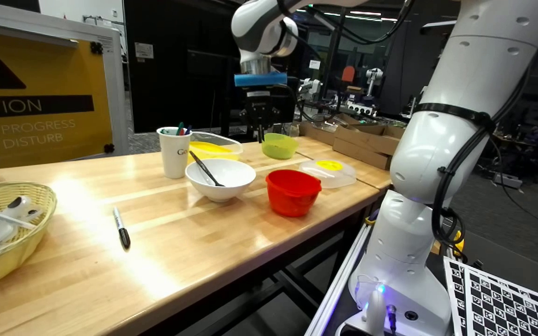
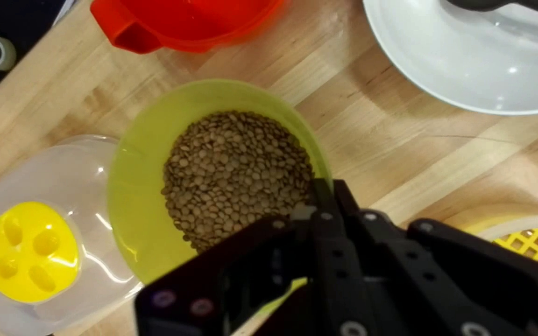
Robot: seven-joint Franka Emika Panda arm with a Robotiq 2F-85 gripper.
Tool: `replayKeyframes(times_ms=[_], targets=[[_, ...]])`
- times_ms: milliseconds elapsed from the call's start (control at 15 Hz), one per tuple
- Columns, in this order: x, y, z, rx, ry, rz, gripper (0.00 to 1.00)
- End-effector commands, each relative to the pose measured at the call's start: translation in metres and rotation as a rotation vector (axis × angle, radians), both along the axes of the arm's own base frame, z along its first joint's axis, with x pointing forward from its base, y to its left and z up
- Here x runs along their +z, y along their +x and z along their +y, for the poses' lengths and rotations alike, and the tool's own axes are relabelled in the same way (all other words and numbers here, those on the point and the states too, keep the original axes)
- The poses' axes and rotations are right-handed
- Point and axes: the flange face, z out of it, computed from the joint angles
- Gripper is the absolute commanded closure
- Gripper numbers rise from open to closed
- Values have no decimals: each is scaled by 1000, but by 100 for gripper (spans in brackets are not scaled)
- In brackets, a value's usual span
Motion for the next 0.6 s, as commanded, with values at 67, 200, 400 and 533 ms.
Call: replayKeyframes(times_ms=[67, 200, 400, 533], targets=[[29, -11, 25, 47, -70, -2, 99], [36, -14, 36, 74, -93, -2, 99], [41, -17, 55, 127, -109, -6, 99], [44, -19, 68, 159, -117, -10, 99]])
